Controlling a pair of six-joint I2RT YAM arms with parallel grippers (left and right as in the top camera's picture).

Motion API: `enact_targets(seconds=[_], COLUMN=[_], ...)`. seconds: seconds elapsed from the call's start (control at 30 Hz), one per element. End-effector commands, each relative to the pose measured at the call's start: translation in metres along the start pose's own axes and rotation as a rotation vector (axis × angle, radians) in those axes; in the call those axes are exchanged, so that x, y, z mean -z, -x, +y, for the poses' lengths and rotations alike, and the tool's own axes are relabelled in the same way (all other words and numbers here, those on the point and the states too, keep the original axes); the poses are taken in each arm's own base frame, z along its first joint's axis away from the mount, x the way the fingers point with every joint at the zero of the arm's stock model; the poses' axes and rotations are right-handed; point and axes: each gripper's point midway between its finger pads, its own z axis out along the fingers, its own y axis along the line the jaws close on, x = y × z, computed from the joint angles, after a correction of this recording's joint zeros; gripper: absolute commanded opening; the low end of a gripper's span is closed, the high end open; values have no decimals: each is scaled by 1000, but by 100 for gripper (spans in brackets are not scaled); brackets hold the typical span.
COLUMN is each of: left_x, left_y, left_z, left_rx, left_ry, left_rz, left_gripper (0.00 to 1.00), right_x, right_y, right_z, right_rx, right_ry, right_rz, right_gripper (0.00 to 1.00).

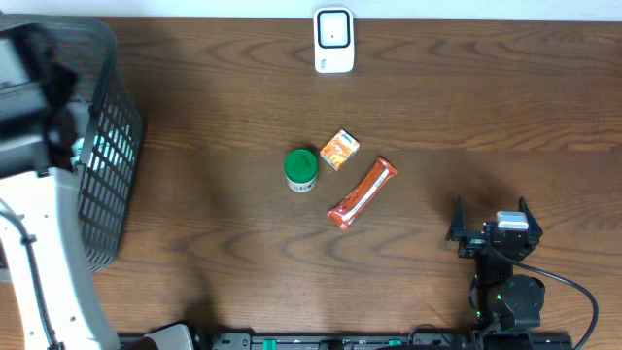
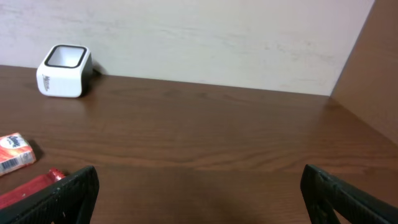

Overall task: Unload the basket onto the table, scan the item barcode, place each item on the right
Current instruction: 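Reach the left gripper into the basket toward the mint-green wipes pack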

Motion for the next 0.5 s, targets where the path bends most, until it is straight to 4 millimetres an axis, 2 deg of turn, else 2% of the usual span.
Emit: enact_targets(seconds=[0.0,0.1,0.23,0.37,0.47], left_x=[-15,-33,-61,-98,-125], left_y=[12,12,-5,-32,-57], left_z=[21,39,54,57,49], left_rx=[137,155,136,105,101], left_ry=[18,80,168,227,209], left_rz=[31,58,128,214,307], left_gripper=[94,94,94,94,94], right_x=[0,0,0,0,0], right_y=[-1,-1,-1,-1,-1], right_z=[0,0,0,0,0], right_rx=[14,14,14,14,14], right_ry=[-4,-4,-4,-4,-4], right_rz=[3,3,3,3,3], right_gripper=[99,99,99,99,99])
